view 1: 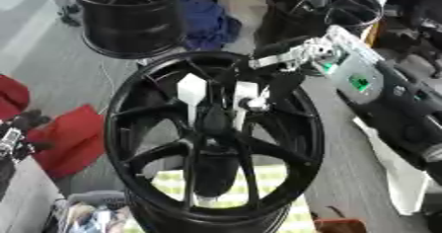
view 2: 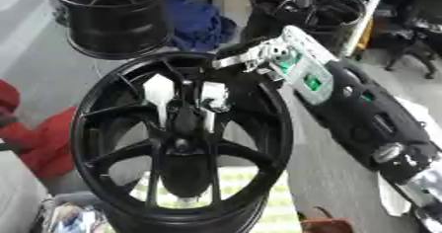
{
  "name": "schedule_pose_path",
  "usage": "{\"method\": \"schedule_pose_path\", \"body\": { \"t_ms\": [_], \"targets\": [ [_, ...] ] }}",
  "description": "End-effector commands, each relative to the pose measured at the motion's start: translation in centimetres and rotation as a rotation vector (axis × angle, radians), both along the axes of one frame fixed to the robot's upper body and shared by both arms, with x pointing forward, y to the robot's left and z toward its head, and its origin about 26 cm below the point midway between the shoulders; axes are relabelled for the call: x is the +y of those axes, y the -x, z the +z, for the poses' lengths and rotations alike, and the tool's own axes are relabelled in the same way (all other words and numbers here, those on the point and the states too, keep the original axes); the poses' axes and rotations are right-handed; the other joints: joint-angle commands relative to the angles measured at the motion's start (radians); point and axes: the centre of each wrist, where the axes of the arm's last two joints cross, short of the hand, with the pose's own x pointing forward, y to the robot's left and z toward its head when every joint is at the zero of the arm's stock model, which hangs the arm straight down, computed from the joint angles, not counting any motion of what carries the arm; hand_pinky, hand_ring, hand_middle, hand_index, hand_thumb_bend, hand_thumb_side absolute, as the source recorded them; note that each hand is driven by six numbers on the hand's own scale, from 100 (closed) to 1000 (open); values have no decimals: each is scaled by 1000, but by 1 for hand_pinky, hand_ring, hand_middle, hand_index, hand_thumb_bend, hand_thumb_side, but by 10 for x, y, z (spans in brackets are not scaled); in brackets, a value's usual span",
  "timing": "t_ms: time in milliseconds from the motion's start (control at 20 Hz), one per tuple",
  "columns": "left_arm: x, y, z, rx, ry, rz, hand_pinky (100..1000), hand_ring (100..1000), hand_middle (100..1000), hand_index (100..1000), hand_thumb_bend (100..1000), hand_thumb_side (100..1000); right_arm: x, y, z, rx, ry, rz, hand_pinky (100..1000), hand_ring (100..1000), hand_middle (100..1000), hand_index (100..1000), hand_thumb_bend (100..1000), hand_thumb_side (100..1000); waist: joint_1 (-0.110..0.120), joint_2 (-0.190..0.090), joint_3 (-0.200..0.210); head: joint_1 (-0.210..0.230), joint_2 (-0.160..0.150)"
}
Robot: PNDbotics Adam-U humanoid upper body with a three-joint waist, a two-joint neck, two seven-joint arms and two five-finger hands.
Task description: Pull the pin out of the wheel hub.
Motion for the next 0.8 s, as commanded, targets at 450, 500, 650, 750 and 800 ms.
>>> {"method": "schedule_pose_path", "body": {
  "t_ms": [450, 500, 650, 750, 800],
  "targets": [
    [3, -1, 7, -17, -25, -7, 718, 1000, 783, 882, 100, 751, -1, -6, -3, -18, 35, 2, 773, 814, 777, 915, 148, 544, 7, -14, -2, -3, -2],
    [3, -1, 7, -17, -24, -7, 718, 1000, 783, 882, 100, 751, -1, -6, -3, -19, 34, 3, 751, 788, 740, 887, 118, 527, 7, -14, -2, -3, -2],
    [3, -1, 7, -17, -24, -6, 718, 1000, 783, 882, 100, 751, -1, -5, 1, -28, 26, 7, 707, 727, 676, 857, 100, 491, 7, -15, -3, -2, -2],
    [3, -1, 7, -16, -24, -6, 718, 1000, 783, 882, 100, 751, -2, -5, 4, -35, 18, 7, 671, 675, 627, 838, 100, 467, 6, -16, -3, -3, -2],
    [3, -1, 7, -16, -23, -6, 718, 1000, 783, 882, 100, 751, -2, -4, 6, -40, 14, 7, 661, 662, 615, 833, 100, 460, 7, -16, -3, -3, -2]
  ]
}}
